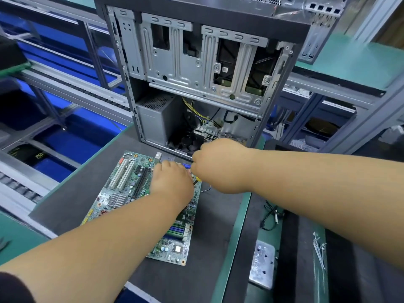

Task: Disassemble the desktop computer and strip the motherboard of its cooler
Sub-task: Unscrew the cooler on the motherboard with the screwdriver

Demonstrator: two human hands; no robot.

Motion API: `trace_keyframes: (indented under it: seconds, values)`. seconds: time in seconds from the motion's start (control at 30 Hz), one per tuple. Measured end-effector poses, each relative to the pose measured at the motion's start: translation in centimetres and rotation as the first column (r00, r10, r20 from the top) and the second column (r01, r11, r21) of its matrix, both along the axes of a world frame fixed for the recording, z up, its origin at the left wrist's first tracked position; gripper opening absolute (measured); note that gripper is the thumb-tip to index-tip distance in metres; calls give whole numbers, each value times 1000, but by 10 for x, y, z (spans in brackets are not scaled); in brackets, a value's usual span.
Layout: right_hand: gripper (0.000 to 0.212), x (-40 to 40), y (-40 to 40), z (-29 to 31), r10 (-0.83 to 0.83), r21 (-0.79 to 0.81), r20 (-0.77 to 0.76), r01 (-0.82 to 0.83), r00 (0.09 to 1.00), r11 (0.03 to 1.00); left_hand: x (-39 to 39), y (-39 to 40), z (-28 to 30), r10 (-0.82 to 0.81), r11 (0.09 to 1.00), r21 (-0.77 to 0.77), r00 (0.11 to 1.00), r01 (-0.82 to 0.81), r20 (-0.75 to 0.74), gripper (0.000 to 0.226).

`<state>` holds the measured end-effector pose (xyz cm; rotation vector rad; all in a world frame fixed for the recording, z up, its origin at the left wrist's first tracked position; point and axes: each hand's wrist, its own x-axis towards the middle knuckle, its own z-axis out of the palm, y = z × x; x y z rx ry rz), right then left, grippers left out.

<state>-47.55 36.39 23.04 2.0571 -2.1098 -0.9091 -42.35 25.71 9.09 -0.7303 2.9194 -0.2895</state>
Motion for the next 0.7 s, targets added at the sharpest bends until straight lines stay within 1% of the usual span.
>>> trace_keyframes:
  seconds: [0.07,0.1,0.13,0.17,0.2,0.23,0.27,0.3,0.37,0.4,0.43,0.47,0.5,0.53,0.57,0.6,0.63,0.67,0.7]
  values:
    - [25,-8,-7,-1,-131,-21,17,132,991,991,0,-1,-1,-17,1000,3,1000,17,8,41]
    - [31,-11,-11,1,-209,1,66,209,976,978,1,-1,-2,-20,1000,-7,1000,20,6,41]
    - [35,-11,-16,3,-314,37,169,312,934,949,1,-1,-3,-13,1000,-12,1000,13,-7,42]
    - [36,-14,-21,2,-472,91,281,466,836,880,1,-1,-4,3,1000,-9,1000,-3,-24,45]
    - [36,-19,-26,5,-594,170,354,575,722,800,1,-1,-4,15,1000,-5,999,-15,-35,46]
    - [34,-24,-26,6,-627,196,475,621,617,759,1,-2,-5,13,1000,-9,999,-14,-44,46]
    - [32,-26,-25,9,-599,222,493,574,632,788,1,-2,-6,6,1000,-12,999,-6,-49,45]
    - [32,-24,-23,11,-621,241,507,593,598,768,1,-3,-7,3,1000,-7,999,-3,-51,45]
    - [31,-16,-19,11,-578,201,336,543,744,816,1,-3,-7,18,1000,14,999,-18,-50,47]
    - [24,-13,-19,9,-486,131,227,468,844,874,1,-4,-7,23,1000,14,998,-22,-51,48]
    - [13,-9,-15,9,-370,60,127,365,921,929,1,-3,-7,27,1000,12,998,-27,-51,48]
    - [9,-7,-13,8,-238,6,47,238,970,971,1,-3,-6,34,999,19,998,-33,-46,48]
    - [11,-6,-11,5,-95,-23,-9,95,995,995,0,-4,-6,37,999,29,999,-36,-36,47]
    - [11,-7,-8,2,14,10,-58,-14,998,1000,-1,-4,-6,33,999,37,999,-33,-24,45]
    - [12,-6,-7,0,38,19,-44,-37,998,999,-1,-5,-6,26,999,43,1000,-25,-13,45]
    - [20,-5,-10,0,-32,-16,3,32,999,999,-2,-5,-6,18,999,46,1000,-17,-8,45]
    - [28,-8,-13,1,-143,-24,57,144,988,989,-2,-6,-6,14,999,47,1000,-13,-13,45]
    - [33,-10,-18,3,-269,5,125,270,955,963,-2,-7,-6,12,999,42,1000,-11,-25,45]
    - [35,-13,-25,4,-433,74,210,428,876,901,-1,-7,-5,8,999,36,999,-6,-36,46]
